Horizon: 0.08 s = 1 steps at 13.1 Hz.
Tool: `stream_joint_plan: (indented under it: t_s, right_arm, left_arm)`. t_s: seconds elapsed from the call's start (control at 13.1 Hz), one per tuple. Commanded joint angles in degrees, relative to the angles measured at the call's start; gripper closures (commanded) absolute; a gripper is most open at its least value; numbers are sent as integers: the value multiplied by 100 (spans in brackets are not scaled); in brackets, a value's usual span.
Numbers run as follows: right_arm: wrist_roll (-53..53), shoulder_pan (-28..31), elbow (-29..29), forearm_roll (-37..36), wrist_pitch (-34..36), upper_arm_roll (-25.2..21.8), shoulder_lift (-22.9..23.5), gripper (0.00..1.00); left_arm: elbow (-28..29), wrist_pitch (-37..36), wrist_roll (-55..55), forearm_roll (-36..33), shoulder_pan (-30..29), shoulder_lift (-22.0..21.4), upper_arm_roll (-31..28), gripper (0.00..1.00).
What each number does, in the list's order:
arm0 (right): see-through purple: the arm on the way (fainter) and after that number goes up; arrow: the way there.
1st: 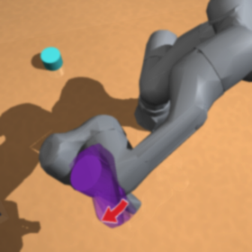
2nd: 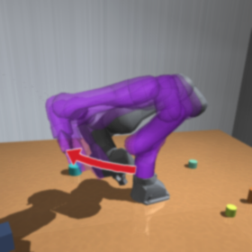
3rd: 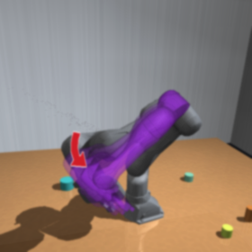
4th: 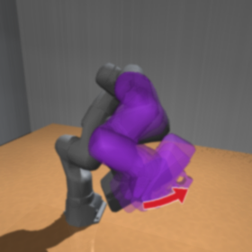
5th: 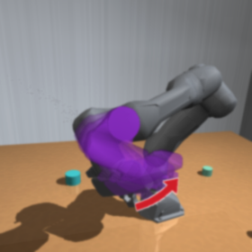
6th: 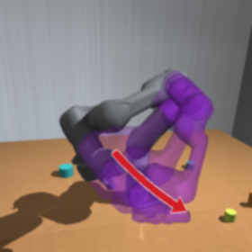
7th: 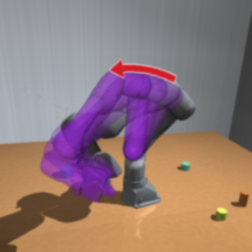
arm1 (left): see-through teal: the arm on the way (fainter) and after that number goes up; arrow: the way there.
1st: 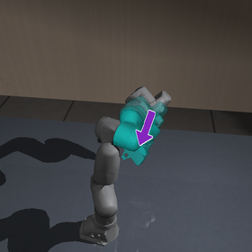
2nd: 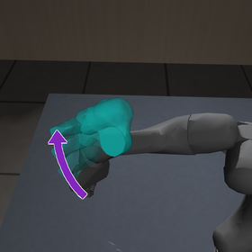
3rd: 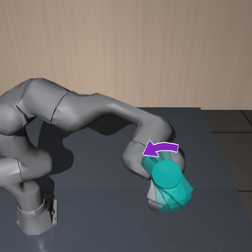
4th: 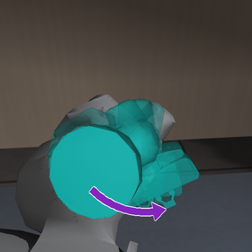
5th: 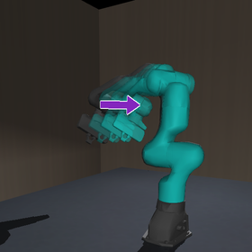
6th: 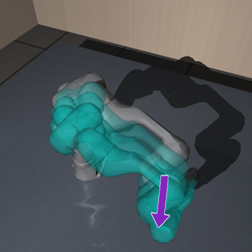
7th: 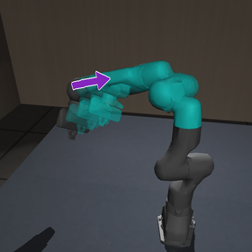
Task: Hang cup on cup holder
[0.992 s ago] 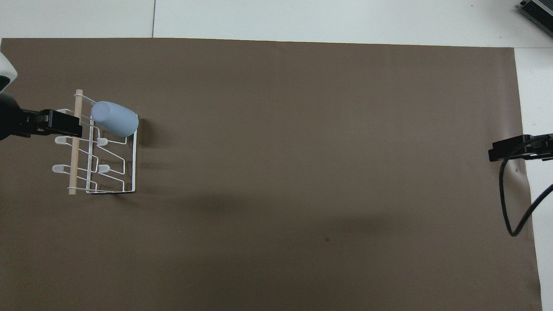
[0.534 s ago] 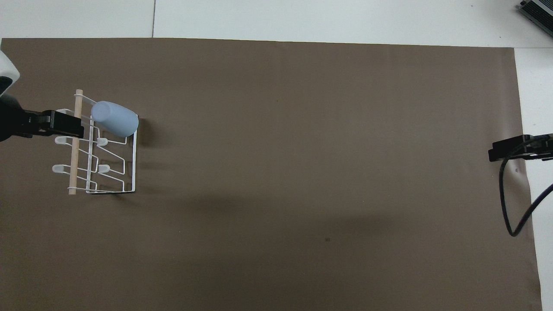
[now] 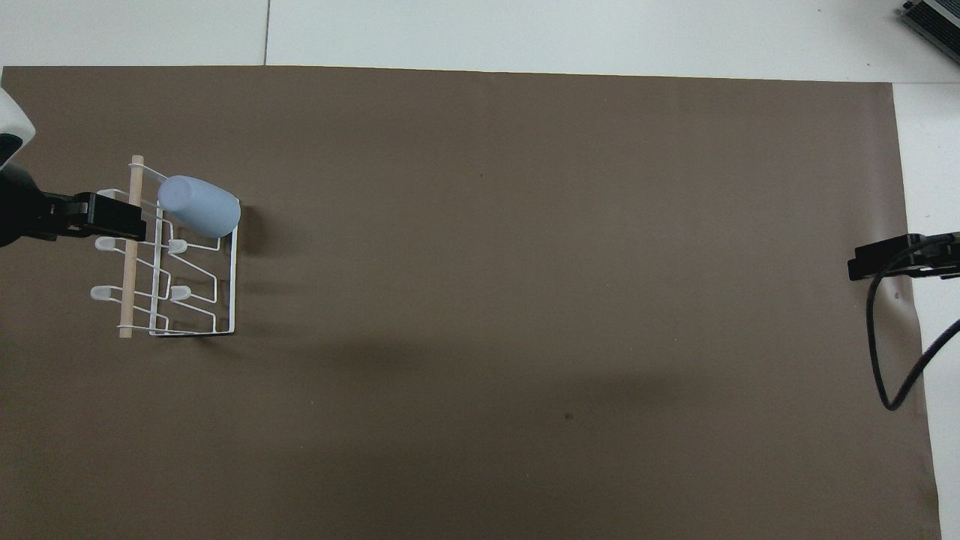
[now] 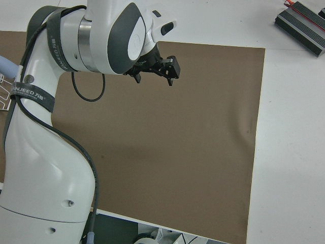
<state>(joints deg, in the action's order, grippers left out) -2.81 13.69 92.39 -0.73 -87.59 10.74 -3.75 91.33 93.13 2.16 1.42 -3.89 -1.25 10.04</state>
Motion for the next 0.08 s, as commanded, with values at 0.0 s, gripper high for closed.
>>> stream_joint_plan:
  t_s: [0.0]
  right_arm:
    - [61, 29, 130, 38, 14, 16, -126, 0]
  left_arm:
    - [157, -49, -23, 95, -24, -148, -2, 0]
